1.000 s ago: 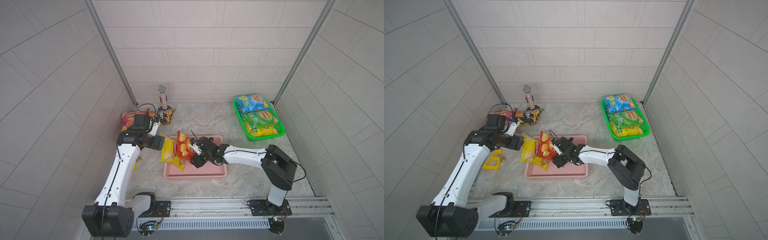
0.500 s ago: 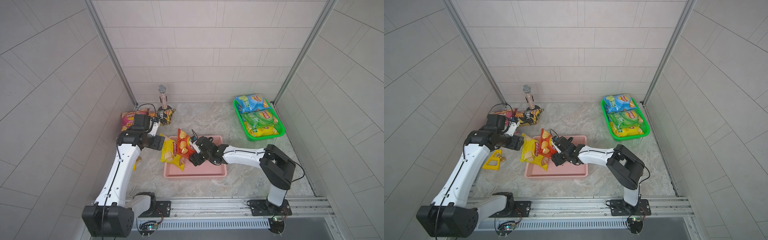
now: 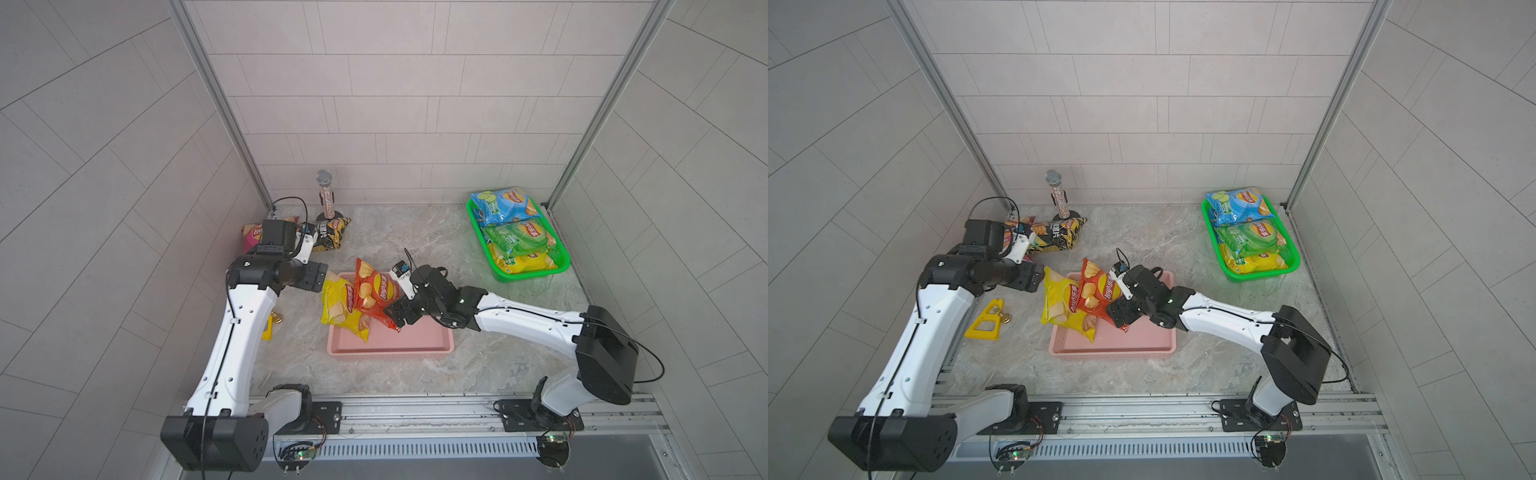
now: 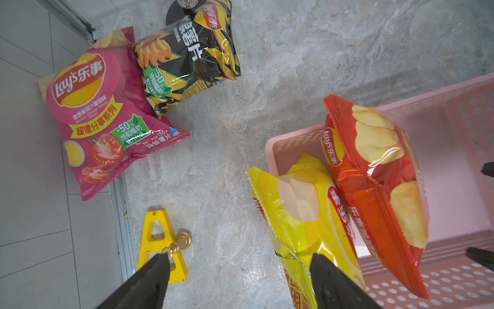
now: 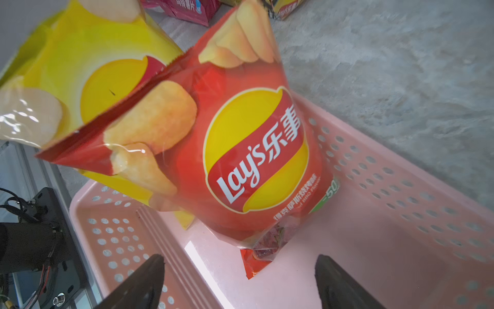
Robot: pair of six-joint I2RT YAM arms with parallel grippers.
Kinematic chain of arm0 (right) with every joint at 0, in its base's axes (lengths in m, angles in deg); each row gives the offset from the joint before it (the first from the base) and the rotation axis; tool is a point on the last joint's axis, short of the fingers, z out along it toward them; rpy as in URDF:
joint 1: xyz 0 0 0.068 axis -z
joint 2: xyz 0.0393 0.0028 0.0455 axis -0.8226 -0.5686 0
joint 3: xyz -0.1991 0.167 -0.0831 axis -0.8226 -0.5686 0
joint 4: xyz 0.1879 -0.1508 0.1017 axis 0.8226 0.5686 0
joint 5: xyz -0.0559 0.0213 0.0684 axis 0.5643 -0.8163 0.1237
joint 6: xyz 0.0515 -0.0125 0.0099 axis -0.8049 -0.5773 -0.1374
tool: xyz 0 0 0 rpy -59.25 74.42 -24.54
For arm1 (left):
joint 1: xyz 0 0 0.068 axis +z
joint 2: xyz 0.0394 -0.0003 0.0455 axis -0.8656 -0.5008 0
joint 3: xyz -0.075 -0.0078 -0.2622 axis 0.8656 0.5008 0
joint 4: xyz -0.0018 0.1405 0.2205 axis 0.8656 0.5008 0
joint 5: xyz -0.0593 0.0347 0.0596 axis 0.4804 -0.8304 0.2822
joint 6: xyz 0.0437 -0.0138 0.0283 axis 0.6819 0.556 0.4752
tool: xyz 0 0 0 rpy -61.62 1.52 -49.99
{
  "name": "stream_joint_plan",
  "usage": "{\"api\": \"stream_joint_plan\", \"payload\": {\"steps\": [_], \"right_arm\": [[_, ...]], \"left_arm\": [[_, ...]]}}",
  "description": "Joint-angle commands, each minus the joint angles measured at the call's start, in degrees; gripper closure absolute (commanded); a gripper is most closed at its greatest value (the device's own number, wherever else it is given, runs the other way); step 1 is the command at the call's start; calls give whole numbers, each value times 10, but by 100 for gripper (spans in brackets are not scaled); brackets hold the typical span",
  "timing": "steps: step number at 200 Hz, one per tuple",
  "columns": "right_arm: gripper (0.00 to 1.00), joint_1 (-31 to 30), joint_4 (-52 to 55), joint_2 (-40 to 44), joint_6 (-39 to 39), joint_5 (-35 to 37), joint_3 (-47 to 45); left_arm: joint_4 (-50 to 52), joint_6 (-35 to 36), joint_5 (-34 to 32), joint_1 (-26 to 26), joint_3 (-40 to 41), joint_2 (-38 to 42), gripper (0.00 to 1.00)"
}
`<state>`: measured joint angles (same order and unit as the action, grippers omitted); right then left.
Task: Put the potato chips into the basket
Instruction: Adjust the potato chip in the basket.
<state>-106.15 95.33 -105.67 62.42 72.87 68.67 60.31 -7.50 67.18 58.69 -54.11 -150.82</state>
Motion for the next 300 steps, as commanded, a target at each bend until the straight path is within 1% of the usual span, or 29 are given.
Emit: {"api": "stream_joint_plan", "payload": {"steps": [1,30,43,61,72,97,123,136,171,185,213,223,233,256,276,300], "right_arm": [[8,15,27,39,-9,13,-16],[9,41,32,73,-28,20,-28],[10,47,37,80,-32,29,-30],[12,52,38,84,-36,34,-37],[13,53,38,85,-37,34,-41],[14,58,39,90,-40,35,-50],[15,62,39,97,-38,38,-58],[15,64,39,100,-39,40,-62],[15,67,38,102,-43,41,-72],[15,67,38,102,-44,41,-75],[15,69,38,102,-45,44,-80],[15,70,38,102,-45,44,-80],[15,72,37,99,-44,43,-80],[15,74,37,96,-44,41,-79],[15,75,36,99,-44,41,-82],[15,75,36,100,-43,43,-86]], "left_arm": [[26,2,-16,8,-45,-17,10],[28,-8,-63,21,-100,-50,10],[32,-18,-69,39,-122,-70,10],[31,-26,-47,73,-136,-97,12],[20,-26,-37,97,-131,-112,14],[-14,-12,-28,130,-111,-141,19],[-38,-2,33,178,-106,-184,23],[-48,1,37,192,-109,-213,25],[-60,15,8,203,-122,-304,30],[-71,21,8,203,-113,-322,35],[-92,3,11,216,-94,-338,36],[-108,-2,6,220,-84,-339,39],[-127,1,-6,220,-74,-339,43],[-148,8,-38,223,-63,-349,45],[-155,-2,-36,242,-64,-360,49],[-183,-3,-71,255,-53,-361,50]]}}
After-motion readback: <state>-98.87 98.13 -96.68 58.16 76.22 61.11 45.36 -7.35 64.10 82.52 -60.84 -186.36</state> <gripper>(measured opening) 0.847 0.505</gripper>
